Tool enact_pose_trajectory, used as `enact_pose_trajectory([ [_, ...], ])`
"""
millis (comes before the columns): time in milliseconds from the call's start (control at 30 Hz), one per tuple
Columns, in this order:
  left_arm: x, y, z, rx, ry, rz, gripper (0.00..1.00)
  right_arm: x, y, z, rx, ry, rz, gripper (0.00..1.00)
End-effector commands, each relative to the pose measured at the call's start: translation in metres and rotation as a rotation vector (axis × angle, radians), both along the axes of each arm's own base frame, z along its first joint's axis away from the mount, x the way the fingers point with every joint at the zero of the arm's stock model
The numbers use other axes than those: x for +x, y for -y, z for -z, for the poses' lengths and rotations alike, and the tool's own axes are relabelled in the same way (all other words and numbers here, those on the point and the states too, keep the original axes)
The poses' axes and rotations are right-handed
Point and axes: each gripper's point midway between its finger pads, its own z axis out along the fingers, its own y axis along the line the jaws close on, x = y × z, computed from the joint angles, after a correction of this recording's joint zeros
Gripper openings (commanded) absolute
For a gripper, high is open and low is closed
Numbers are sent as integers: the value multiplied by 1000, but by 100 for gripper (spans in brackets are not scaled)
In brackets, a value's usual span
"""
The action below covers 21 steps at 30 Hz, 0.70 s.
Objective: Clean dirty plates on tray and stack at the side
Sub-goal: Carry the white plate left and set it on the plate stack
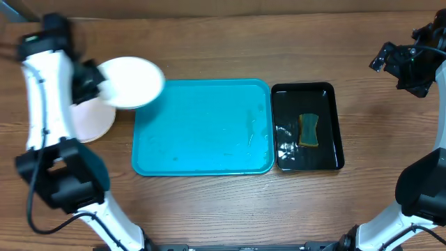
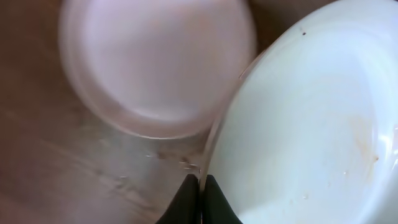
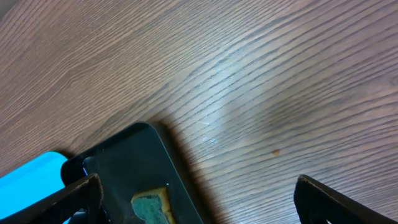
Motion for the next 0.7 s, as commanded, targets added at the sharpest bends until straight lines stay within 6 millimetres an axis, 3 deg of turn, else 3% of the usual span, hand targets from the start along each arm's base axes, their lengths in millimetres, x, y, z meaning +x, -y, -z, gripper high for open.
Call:
enact_pose_trajectory([
  [0, -26, -53, -2, -30, 7, -161, 4, 2, 1, -8, -4, 25, 0, 100],
  [67, -46, -77, 2, -38, -8, -236, 4, 2, 1, -8, -4, 25, 0, 100],
  [267, -76, -111, 20, -54, -31, -349, 4, 2, 1, -8, -4, 25, 0, 100],
  [400, -78, -118, 36, -50, -23, -365, 4, 2, 1, -8, -5, 25, 0, 100],
  [667, -60, -108, 48, -77, 22, -327, 4, 2, 1, -8, -4, 25, 0, 100],
])
